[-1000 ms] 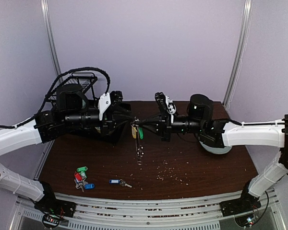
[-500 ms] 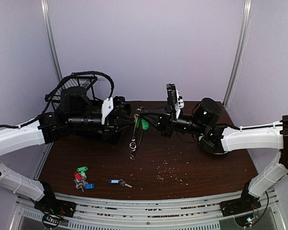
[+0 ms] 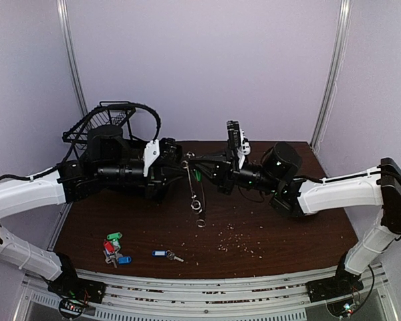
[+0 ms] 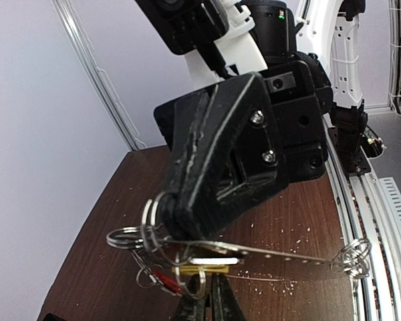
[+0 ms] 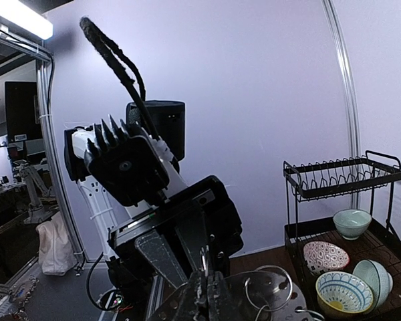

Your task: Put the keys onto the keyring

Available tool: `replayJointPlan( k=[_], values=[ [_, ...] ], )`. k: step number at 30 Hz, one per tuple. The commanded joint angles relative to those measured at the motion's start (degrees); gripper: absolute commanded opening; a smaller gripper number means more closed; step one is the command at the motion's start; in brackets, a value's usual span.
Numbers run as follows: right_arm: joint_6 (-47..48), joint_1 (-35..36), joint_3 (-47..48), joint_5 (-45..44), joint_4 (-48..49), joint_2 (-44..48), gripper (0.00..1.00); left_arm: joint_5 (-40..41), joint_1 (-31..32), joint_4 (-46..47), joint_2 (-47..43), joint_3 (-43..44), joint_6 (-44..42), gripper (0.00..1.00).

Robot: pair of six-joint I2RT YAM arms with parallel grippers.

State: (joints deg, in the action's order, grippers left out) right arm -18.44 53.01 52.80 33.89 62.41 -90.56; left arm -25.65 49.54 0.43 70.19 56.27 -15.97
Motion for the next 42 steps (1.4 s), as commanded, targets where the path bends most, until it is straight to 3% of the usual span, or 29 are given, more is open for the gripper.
replayJointPlan(
  k=[1,5,8,12,14,18,22,25,33,38,42],
  values=[
    [-1.08,0.33,3.01,-0.14,6.45,-1.62,0.00,-0.18,-0.23,3.79,1.17,0.22,0.33,0.07],
    [-0.99,-0.05,2.53,0.19,7.59,-2.16,0.00,-0.08,-0.23,2.88,-0.95,0.45,-1.08,0.09],
    [-2.04,-0.92,1.74,0.54,9.47,-2.17,0.00,-1.45,-1.44,0.50,-5.13,-0.12,-4.52,0.16],
    [-0.69,-0.91,1.88,0.41,9.09,-2.30,0.00,-10.61,-4.75,-6.70,-7.30,2.58,-8.59,0.27],
    [-0.27,-0.94,2.51,0.38,7.40,-2.33,0.00,-11.78,-6.20,-7.76,-7.12,3.95,-7.90,0.28],
    [1.08,-0.72,2.31,0.07,5.83,-1.23,0.00,-6.11,-6.76,-1.96,-6.46,3.40,-1.30,0.34],
    [3.77,-0.06,2.86,-0.54,2.16,-0.29,0.00,-10.80,-6.88,1.61,-3.04,3.98,4.33,0.39],
    [4.37,0.37,2.39,-0.93,1.83,-0.15,0.00,-14.40,-6.96,5.13,-2.20,3.25,7.21,0.38],
    [5.07,0.81,3.12,-0.93,0.29,0.29,0.00,-13.11,-6.91,7.24,-1.24,1.88,8.74,0.15],
    [5.24,0.98,3.02,-0.40,0.59,0.70,0.00,-11.01,-6.87,5.73,-0.96,1.55,6.84,0.24],
    [5.33,1.03,3.36,0.38,0.02,0.88,0.00,-11.50,-6.90,5.46,-0.76,1.21,6.37,0.23]
  ],
)
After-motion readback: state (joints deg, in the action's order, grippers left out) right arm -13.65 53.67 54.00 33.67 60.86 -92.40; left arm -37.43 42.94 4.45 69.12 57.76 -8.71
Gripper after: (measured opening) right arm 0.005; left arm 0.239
